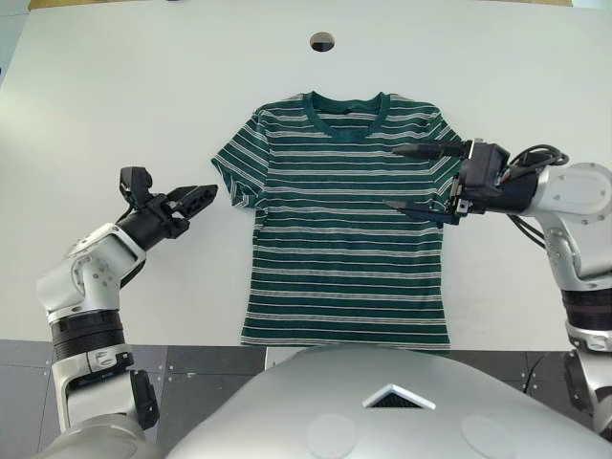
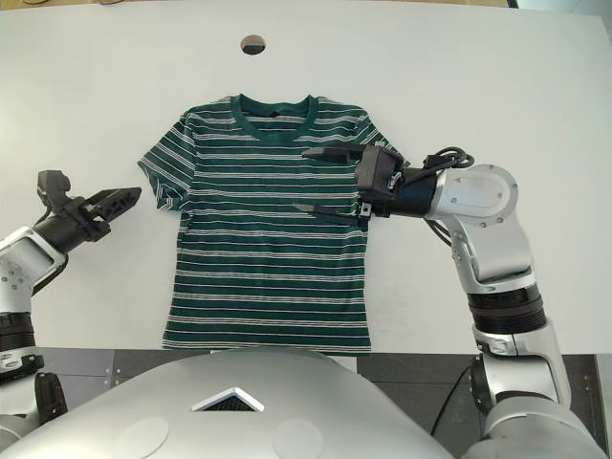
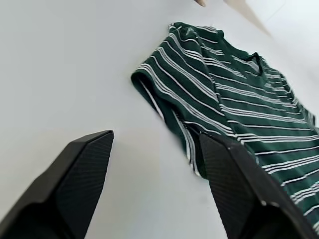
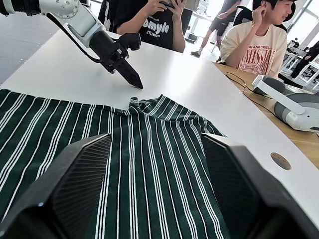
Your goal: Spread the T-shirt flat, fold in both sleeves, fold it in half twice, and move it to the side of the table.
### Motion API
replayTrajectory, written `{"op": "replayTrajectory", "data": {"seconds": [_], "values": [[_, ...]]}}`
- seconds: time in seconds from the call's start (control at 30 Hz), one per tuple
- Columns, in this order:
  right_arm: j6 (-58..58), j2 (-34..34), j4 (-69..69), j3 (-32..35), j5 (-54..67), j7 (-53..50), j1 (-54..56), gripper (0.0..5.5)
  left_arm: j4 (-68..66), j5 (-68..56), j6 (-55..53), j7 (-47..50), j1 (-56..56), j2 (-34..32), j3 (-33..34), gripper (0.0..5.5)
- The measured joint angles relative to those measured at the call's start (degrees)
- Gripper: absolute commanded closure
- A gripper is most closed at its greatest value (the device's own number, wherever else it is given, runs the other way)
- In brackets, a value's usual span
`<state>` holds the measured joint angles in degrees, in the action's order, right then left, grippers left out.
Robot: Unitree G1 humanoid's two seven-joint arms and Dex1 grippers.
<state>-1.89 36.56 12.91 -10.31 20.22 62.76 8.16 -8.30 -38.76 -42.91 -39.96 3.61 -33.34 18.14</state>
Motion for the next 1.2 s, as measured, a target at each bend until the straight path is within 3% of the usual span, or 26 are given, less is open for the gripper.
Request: {"op": "replayTrajectory", "data": {"seconds": [0.8, 1.2], "values": [[1.67, -0.32, -1.30, -0.47, -1.94, 0.27, -0.50, 2.16, -14.88, 0.94, 4.62, 2.50, -12.98, 8.90, -1.47, 2.28], [2.75, -0.48, -2.29, -0.46, -2.09, 0.28, -0.47, 2.16, -20.10, 1.85, 7.34, 2.56, -14.78, 9.28, -1.50, 4.65]]}}
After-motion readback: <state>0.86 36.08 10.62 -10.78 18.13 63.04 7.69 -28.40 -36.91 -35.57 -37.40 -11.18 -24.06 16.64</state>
